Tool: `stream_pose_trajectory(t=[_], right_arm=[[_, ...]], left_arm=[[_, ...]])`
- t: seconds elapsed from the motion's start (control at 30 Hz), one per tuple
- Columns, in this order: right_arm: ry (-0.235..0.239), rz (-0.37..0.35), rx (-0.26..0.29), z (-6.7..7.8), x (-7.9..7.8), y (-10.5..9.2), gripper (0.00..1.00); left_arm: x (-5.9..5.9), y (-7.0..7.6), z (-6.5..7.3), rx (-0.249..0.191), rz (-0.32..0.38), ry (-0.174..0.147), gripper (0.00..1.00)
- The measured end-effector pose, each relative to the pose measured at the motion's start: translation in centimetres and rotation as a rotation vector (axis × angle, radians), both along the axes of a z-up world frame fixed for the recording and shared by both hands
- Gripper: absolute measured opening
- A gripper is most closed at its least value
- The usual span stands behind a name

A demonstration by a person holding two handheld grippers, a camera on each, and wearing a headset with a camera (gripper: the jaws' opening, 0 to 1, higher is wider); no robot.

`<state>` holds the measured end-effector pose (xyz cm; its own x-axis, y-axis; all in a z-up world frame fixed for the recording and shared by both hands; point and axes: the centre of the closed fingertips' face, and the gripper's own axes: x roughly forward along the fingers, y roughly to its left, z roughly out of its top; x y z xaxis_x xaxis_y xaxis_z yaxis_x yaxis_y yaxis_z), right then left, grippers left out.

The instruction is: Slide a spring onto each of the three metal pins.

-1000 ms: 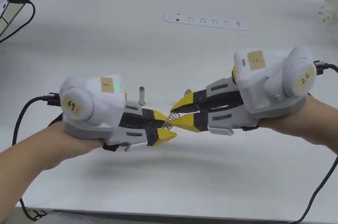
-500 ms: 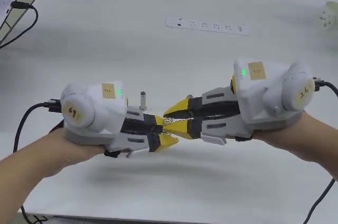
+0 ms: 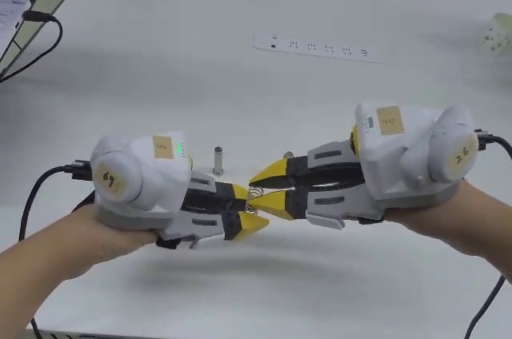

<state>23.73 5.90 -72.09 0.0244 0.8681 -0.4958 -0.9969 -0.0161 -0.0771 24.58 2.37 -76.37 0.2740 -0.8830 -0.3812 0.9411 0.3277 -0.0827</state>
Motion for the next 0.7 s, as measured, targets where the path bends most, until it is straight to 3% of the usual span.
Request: stream_pose_trajectory(t=[0.3, 0.43, 0.7], right_arm=[[-0.007, 0.005, -0.013, 0.05, -0.22, -0.20, 0.07], [-0.008, 0.002, -0.009, 0.33, -0.07, -0.16, 0.07], [-0.012, 0.000, -0.027, 0.00, -0.02, -0.26, 0.07]], left_arm=[[-0.18, -0.02, -0.07, 0.008, 0.005, 0.007, 0.04], [-0.16, 0.10, -0.30, 0.014, 0.016, 0.017, 0.09], [0.35, 0.67, -0.27, 0.012, 0.047, 0.008, 0.16]])
